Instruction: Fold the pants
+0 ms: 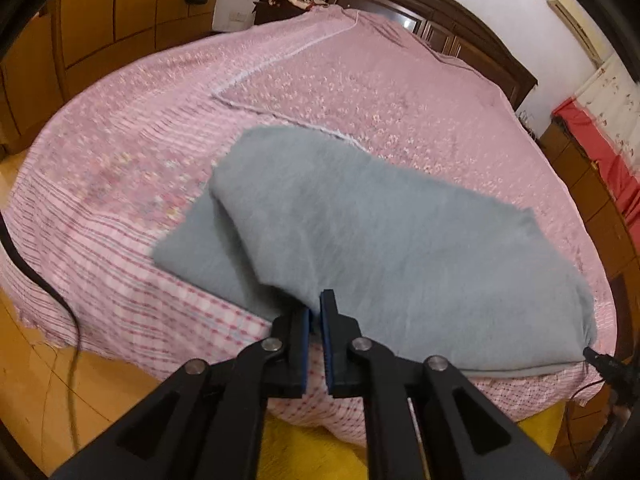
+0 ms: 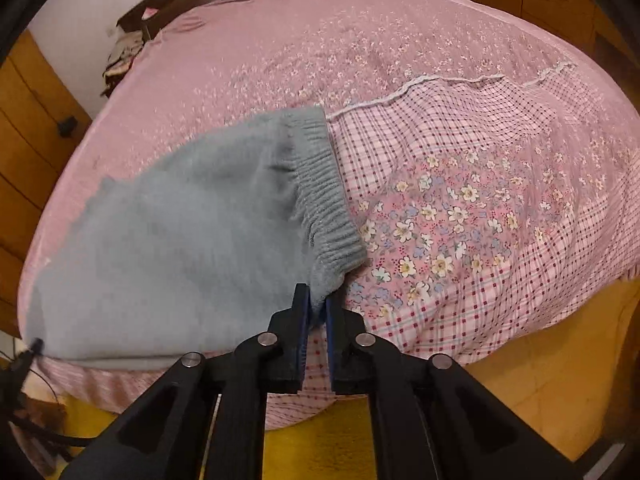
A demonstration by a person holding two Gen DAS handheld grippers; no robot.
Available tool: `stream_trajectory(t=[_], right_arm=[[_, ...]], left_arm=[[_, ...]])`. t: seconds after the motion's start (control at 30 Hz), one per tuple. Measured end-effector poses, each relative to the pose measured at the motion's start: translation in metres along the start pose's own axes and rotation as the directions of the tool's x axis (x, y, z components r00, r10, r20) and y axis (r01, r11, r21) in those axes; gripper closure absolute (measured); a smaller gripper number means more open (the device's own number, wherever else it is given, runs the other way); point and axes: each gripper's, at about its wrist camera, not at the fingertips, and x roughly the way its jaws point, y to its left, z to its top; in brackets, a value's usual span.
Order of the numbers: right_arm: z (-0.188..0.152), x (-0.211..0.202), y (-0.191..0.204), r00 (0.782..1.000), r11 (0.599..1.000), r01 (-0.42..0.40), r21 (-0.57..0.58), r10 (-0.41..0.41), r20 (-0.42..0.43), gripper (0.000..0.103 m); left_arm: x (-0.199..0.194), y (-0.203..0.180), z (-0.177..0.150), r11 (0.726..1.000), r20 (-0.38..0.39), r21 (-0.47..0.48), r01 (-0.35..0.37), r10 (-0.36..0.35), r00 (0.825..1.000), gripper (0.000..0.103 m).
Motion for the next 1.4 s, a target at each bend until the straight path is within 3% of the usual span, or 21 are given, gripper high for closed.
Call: stream_trajectory(t=[0.03, 0.1, 0.17, 0.3, 0.5, 0.7, 1.03, 1.13, 1.17, 1.3, 1.4], right_arm=[[0.001, -0.002, 0.001, 1.000, 1.000, 0.016, -0.013, -0.016, 0.001, 0.086], [0.006, -0.021, 0.006, 0.993, 0.991, 0.115, -0.072, -0.112, 0.048, 0.076], [0.007, -0.028, 0.007, 0.989, 0.986, 0.141, -0.085, -0.136, 0.065, 0.076], [0.016, -0.058, 0.014, 0.966, 0.970, 0.227, -0.085, -0.213, 0.145, 0.074], [0.024, -0.046, 0.056, 0.984, 0.972, 0.146, -0.182, -0.123, 0.131, 0.074], [0.014, -0.004, 0.102, 0.998, 0.964, 0.048, -0.261, -0.037, 0.047, 0.074], [-0.001, 0.016, 0.114, 0.999, 0.959, 0.038, -0.281, -0.038, 0.006, 0.074], [-0.004, 0.020, 0.111, 1.000, 0.961, 0.026, -0.274, -0.026, 0.003, 0.074], [-0.003, 0.021, 0.111, 1.000, 0.962, 0.024, -0.272, -0.024, 0.001, 0.074], [-0.001, 0.025, 0.111, 1.000, 0.964, 0.017, -0.265, -0.018, -0.002, 0.074], [-0.001, 0.027, 0.110, 1.000, 0.964, 0.013, -0.265, -0.014, 0.001, 0.074]], left_arm=[[-0.005, 0.002, 0.001, 1.000, 0.014, 0.008, -0.016, 0.016, 1.000, 0.093], [-0.017, 0.011, 0.003, 0.997, 0.049, 0.018, -0.076, 0.075, 0.996, 0.081], [-0.026, 0.024, 0.004, 0.995, 0.078, -0.001, -0.104, 0.104, 0.992, 0.074], [-0.026, 0.044, 0.009, 0.990, 0.083, -0.046, -0.132, 0.135, 0.987, 0.074], [-0.025, 0.050, 0.014, 0.994, 0.091, -0.106, -0.040, 0.050, 0.995, 0.074], [-0.005, 0.040, 0.031, 0.995, 0.110, -0.088, -0.045, 0.055, 0.992, 0.074], [0.031, 0.029, 0.038, 0.987, 0.129, -0.159, -0.036, 0.057, 0.990, 0.074], [0.034, 0.024, 0.037, 0.988, 0.139, -0.150, -0.039, 0.060, 0.988, 0.081], [0.033, 0.020, 0.038, 0.990, 0.144, -0.137, -0.017, 0.037, 0.989, 0.087], [0.027, -0.003, 0.040, 0.993, 0.157, -0.069, 0.091, -0.079, 0.984, 0.086], [0.030, -0.022, 0.040, 0.986, 0.113, -0.010, 0.164, -0.162, 0.980, 0.078]])
